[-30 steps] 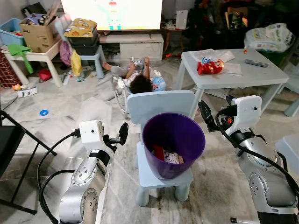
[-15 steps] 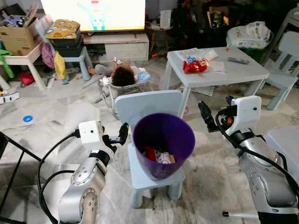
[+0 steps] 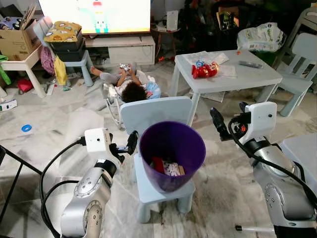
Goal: Picking trash to rubbish bin
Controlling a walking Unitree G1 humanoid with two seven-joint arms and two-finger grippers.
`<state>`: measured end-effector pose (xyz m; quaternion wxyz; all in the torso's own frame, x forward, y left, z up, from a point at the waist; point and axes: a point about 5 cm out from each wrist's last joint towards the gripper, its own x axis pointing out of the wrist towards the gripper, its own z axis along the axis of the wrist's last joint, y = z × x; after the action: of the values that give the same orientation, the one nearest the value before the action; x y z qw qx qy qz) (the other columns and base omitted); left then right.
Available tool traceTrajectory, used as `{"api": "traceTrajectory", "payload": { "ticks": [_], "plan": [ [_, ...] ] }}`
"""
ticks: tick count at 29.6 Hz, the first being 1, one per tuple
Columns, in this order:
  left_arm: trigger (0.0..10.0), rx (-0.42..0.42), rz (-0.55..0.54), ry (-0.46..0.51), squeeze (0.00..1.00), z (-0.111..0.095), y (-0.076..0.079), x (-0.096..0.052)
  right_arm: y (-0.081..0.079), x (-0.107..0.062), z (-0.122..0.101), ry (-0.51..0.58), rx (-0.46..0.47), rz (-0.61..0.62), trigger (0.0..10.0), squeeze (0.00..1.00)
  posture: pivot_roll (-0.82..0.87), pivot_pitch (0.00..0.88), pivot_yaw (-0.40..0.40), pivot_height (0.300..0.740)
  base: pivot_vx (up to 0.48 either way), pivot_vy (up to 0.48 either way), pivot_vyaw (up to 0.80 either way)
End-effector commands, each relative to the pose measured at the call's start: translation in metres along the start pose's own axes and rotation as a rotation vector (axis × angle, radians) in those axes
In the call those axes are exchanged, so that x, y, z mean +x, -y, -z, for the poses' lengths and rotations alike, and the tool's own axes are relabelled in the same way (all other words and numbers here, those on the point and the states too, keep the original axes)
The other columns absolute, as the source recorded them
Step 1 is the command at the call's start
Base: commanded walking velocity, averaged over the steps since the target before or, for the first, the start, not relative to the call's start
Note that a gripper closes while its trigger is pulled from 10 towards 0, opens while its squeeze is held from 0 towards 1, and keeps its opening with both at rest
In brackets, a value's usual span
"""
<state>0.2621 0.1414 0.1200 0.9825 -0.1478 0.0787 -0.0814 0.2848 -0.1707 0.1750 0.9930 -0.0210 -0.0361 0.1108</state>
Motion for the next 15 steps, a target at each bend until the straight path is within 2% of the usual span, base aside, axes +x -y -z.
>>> {"api": "traceTrajectory", "payload": {
  "ticks": [1,12,15],
  "plan": [
    [10.0,-0.005,0.021,0.013,0.00,-0.0025,0.0055,0.0001,0.0037,-0.0023,-0.0034,0.005,-0.010,0.010,10.0,0.00,0.00,0.035,-0.045,0.740,0.000,0.000,-0.80],
    [10.0,-0.011,0.022,0.011,0.00,-0.0018,0.0064,0.0003,0.0032,-0.0022,-0.0035,0.006,-0.006,0.008,10.0,0.00,0.00,0.036,-0.048,0.740,0.000,0.000,-0.79],
    [10.0,-0.014,0.021,0.011,0.00,-0.0012,0.0066,0.0001,0.0034,-0.0026,-0.0035,0.007,-0.006,0.007,10.0,0.00,0.00,0.036,-0.048,0.740,0.000,0.000,-0.18]
  ]
}}
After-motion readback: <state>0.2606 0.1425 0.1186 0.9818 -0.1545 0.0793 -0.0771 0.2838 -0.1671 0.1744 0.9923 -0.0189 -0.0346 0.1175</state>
